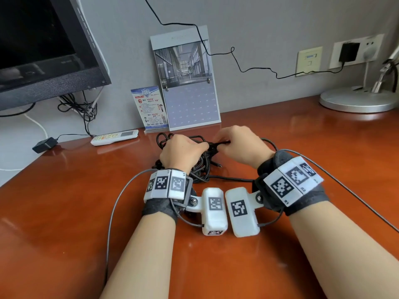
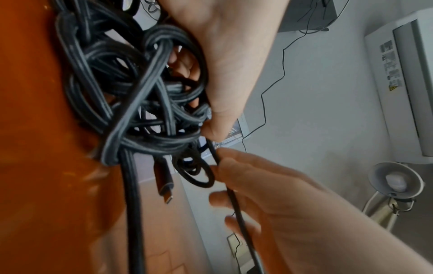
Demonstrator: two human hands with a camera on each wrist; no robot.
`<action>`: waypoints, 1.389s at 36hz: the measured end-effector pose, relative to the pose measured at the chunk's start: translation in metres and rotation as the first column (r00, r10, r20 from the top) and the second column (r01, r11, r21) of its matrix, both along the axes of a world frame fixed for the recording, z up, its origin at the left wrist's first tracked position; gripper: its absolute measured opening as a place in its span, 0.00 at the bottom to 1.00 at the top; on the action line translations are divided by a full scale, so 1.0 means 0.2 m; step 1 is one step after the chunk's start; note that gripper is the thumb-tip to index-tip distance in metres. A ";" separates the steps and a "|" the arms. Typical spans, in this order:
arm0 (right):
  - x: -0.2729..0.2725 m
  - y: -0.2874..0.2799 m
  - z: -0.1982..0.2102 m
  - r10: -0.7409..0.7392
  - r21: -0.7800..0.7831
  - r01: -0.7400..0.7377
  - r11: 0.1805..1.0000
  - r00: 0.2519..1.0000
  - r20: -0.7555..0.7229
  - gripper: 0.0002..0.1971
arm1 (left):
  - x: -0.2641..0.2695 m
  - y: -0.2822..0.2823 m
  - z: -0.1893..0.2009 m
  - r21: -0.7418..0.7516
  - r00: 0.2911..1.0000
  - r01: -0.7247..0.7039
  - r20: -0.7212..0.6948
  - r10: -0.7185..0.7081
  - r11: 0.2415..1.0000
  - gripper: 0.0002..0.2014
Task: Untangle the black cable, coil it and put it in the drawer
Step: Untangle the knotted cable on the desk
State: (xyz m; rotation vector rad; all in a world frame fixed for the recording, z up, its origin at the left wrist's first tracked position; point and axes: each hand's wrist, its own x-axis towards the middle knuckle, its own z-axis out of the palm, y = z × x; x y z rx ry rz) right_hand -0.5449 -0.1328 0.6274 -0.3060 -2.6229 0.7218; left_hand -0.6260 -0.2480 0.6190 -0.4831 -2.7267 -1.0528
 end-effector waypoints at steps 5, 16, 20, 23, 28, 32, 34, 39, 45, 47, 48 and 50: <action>-0.03 0.01 -0.05 -0.045 -0.103 0.037 0.994 0.996 -0.073 0.04 | 0.01 0.00 0.00 -0.015 1.000 0.015 0.004 -0.015 1.000 0.16; -0.03 -0.01 -0.02 -0.227 -0.032 0.226 0.974 0.943 -0.243 0.07 | 0.01 -0.02 0.00 0.108 1.000 -0.003 -0.013 0.004 0.994 0.15; -0.02 0.00 0.00 -0.314 -0.085 0.302 0.949 0.903 -0.294 0.06 | 0.01 -0.02 0.00 0.133 0.997 -0.039 -0.053 0.046 0.990 0.10; 0.00 0.00 0.02 -0.368 -0.136 0.343 0.930 0.873 -0.319 0.04 | 0.01 -0.02 0.01 0.135 0.994 -0.074 -0.071 0.084 0.988 0.12; 0.04 0.07 0.05 -0.497 -0.153 0.473 0.868 0.824 -0.272 0.03 | 0.00 -0.03 0.01 0.114 0.991 -0.108 -0.070 0.117 0.988 0.13; 0.05 0.07 0.04 -0.419 0.088 0.436 0.895 0.893 -0.163 0.14 | -0.01 -0.04 0.00 0.089 0.994 -0.098 -0.033 0.101 0.991 0.14; 0.03 0.04 0.04 -0.260 0.208 0.288 0.935 0.954 -0.151 0.16 | -0.01 -0.04 0.00 0.093 0.995 -0.092 -0.042 0.096 0.991 0.14; -0.04 -0.04 -0.01 -0.092 0.288 0.113 0.951 0.992 -0.086 0.13 | 0.00 -0.04 0.00 0.107 0.996 -0.045 -0.074 0.053 0.993 0.13; -0.05 -0.02 -0.05 -0.088 0.154 0.109 0.982 0.987 -0.137 0.08 | 0.01 -0.04 0.00 0.092 0.997 -0.014 -0.069 0.020 0.996 0.10; -0.05 -0.02 -0.05 -0.096 0.150 0.123 0.981 0.981 -0.171 0.08 | 0.01 -0.04 0.00 0.091 0.998 -0.013 -0.052 0.018 0.996 0.10; -0.04 -0.02 -0.05 -0.104 0.189 0.139 0.972 0.977 -0.184 0.08 | 0.01 -0.04 0.00 0.096 0.999 -0.015 -0.044 0.019 0.995 0.10; -0.04 -0.01 -0.05 -0.126 0.263 0.177 0.948 0.972 -0.200 0.09 | 0.01 -0.04 0.00 0.103 0.999 -0.018 -0.033 0.021 0.995 0.10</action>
